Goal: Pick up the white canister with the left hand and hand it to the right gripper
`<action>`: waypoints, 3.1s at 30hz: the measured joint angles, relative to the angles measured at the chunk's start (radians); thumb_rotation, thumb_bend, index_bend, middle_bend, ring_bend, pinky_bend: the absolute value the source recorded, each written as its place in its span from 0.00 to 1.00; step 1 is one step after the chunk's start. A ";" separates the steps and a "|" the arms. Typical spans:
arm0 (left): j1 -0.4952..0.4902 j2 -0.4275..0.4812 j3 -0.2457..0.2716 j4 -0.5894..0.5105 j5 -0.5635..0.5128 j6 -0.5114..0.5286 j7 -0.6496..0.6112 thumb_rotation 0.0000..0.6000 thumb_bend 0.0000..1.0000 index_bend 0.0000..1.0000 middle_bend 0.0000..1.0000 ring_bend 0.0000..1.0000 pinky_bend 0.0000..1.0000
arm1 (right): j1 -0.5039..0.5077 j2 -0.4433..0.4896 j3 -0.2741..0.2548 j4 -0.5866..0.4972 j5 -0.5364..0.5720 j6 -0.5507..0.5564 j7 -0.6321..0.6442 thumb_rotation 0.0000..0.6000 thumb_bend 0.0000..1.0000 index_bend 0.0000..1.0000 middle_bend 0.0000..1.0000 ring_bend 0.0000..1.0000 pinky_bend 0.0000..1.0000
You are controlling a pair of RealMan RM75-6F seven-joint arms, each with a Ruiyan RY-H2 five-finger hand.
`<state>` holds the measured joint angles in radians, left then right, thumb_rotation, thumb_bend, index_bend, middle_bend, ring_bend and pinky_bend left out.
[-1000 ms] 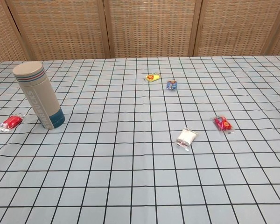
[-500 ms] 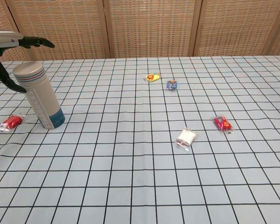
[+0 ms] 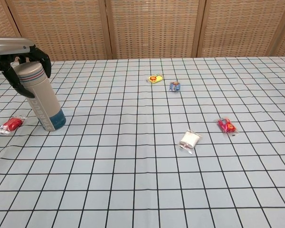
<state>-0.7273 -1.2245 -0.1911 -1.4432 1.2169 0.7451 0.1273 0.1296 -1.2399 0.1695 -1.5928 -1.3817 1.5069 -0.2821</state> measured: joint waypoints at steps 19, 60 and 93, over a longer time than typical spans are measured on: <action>-0.065 0.166 -0.106 -0.338 -0.068 0.040 -0.019 1.00 0.19 0.74 0.59 0.51 0.58 | 0.078 0.073 -0.018 -0.031 -0.017 -0.250 0.451 1.00 0.00 0.00 0.00 0.00 0.00; -0.417 -0.079 -0.170 -0.422 -0.433 0.179 0.238 1.00 0.20 0.74 0.59 0.51 0.58 | 0.627 -0.078 0.138 -0.129 0.239 -0.764 0.886 1.00 0.00 0.00 0.00 0.00 0.00; -0.430 -0.107 -0.159 -0.422 -0.421 0.196 0.188 1.00 0.00 0.00 0.00 0.00 0.01 | 0.636 -0.139 0.219 -0.165 0.469 -0.717 0.742 1.00 0.57 0.68 0.66 0.67 0.73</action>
<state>-1.1574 -1.3319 -0.3503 -1.8656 0.7961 0.9413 0.3155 0.7655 -1.3785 0.3880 -1.7581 -0.9125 0.7897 0.4599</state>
